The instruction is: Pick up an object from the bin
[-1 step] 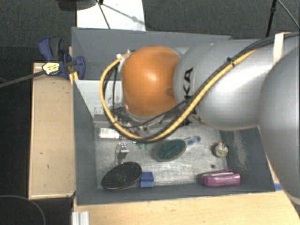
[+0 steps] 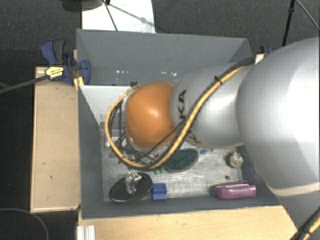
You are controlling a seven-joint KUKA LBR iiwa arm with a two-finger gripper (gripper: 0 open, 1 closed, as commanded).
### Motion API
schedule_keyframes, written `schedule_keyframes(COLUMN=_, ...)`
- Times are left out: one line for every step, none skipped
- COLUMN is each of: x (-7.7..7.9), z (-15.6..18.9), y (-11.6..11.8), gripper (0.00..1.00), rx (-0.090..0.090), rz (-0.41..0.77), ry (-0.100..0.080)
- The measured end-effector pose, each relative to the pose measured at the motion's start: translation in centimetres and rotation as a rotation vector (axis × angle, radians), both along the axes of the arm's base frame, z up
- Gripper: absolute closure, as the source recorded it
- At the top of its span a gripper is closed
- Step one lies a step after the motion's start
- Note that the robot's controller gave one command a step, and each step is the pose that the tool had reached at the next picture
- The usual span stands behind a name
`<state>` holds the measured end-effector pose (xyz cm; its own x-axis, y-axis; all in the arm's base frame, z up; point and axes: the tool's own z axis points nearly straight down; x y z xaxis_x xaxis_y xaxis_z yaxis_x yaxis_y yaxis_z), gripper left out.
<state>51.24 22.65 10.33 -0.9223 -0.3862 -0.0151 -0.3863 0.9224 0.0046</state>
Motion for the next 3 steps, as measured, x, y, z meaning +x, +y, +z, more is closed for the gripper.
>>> schedule_keyframes(x=-1.1, z=-0.8, y=0.0, gripper=0.00, rx=0.001, rz=0.255, ry=-0.006)
schedule_keyframes(x=-1.2, z=-0.7, y=-0.2, gripper=1.00, rx=-0.008, rz=0.252, ry=0.008)
schedule_keyframes(x=-0.6, z=12.7, y=-2.7, gripper=1.00, rx=-0.014, rz=0.790, ry=0.000)
